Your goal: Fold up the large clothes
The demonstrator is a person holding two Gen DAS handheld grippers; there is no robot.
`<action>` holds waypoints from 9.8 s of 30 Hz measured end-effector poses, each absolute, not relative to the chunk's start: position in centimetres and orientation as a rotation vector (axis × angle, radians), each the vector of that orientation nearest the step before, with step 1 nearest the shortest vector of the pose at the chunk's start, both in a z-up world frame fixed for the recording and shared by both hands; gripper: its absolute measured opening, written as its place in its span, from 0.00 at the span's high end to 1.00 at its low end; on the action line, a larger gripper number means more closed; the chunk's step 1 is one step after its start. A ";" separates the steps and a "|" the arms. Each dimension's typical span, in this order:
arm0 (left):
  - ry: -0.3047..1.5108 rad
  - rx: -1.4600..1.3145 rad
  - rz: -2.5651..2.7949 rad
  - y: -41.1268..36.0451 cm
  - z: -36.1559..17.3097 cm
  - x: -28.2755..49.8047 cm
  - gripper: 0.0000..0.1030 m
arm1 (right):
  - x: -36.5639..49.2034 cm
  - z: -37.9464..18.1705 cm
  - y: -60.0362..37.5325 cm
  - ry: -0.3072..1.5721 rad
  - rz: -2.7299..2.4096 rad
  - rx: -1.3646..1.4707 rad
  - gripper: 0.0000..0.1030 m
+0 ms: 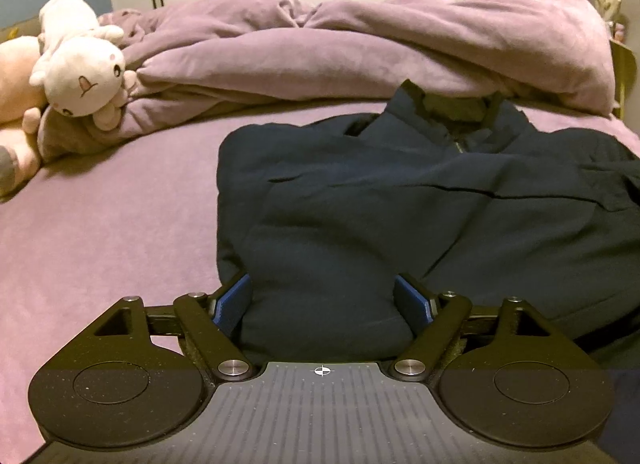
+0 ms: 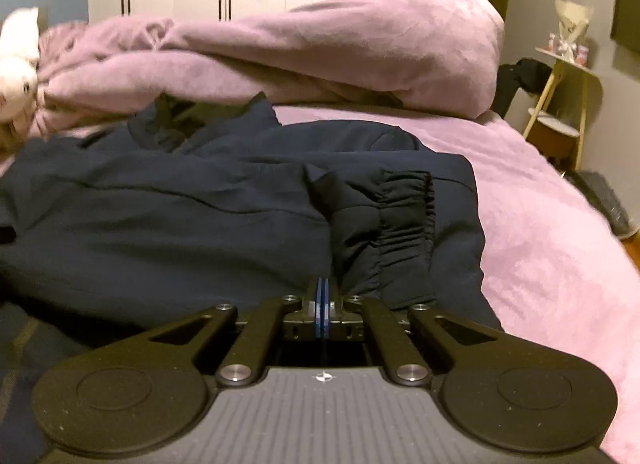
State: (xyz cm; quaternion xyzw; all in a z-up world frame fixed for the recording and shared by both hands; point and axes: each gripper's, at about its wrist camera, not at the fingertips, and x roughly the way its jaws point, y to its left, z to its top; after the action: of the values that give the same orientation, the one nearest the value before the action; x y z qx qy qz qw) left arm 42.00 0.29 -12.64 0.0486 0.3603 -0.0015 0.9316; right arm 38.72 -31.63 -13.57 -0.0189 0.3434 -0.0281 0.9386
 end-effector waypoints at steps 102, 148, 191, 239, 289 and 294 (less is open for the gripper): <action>0.696 -0.607 -0.026 10.7 -13.7 60.0 0.77 | 55.5 -11.8 -40.9 0.527 -0.165 0.579 0.82; 0.607 -0.130 0.014 1.7 -14.0 59.6 0.09 | 54.8 -13.8 -37.3 0.505 -0.123 0.326 0.69; 0.908 -0.588 -0.196 16.2 -13.7 40.7 0.06 | 29.0 -16.1 -46.9 0.677 -0.004 0.948 0.34; 0.835 -0.452 -0.069 18.7 -4.3 20.7 0.30 | 9.7 -5.4 -44.6 0.606 -0.178 0.689 0.51; 0.890 -0.960 -0.153 18.6 -15.4 16.0 0.07 | 15.6 -7.6 -16.1 0.686 0.183 0.133 0.63; 0.870 -0.963 -0.159 17.7 -16.0 18.3 0.07 | 16.7 -8.2 -13.4 0.699 0.190 0.072 0.63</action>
State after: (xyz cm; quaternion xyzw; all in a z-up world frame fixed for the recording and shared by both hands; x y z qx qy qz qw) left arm 18.28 17.74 -16.04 -0.4479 0.4048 -0.0741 0.7937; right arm 16.74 -13.40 -8.18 0.0354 0.3420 0.0931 0.9344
